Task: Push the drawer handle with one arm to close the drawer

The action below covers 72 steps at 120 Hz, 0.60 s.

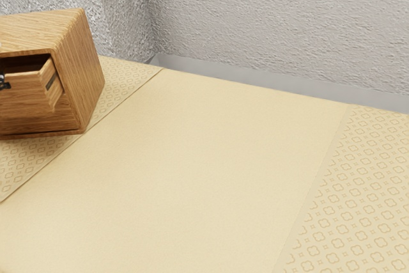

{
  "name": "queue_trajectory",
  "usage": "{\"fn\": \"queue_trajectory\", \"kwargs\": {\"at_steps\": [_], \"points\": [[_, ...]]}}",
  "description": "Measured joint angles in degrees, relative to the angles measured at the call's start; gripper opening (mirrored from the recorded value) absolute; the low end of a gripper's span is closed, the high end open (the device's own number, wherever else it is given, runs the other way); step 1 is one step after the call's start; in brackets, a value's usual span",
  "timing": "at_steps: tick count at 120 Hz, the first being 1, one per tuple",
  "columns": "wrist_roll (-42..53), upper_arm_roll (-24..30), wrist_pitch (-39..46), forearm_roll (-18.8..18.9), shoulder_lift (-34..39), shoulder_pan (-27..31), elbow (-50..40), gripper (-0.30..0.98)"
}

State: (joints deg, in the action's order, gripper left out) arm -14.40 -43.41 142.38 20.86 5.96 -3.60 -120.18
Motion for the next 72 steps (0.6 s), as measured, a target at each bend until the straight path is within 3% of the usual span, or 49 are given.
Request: {"fn": "queue_trajectory", "kwargs": {"at_steps": [50, 72], "points": [[0.1, 0.05, 3.34, -2.23, -4.53, -0.55, 2.91, -0.1], [0.7, 0.04, 4.17, -4.96, -7.16, -0.23, 5.02, -0.1]]}}
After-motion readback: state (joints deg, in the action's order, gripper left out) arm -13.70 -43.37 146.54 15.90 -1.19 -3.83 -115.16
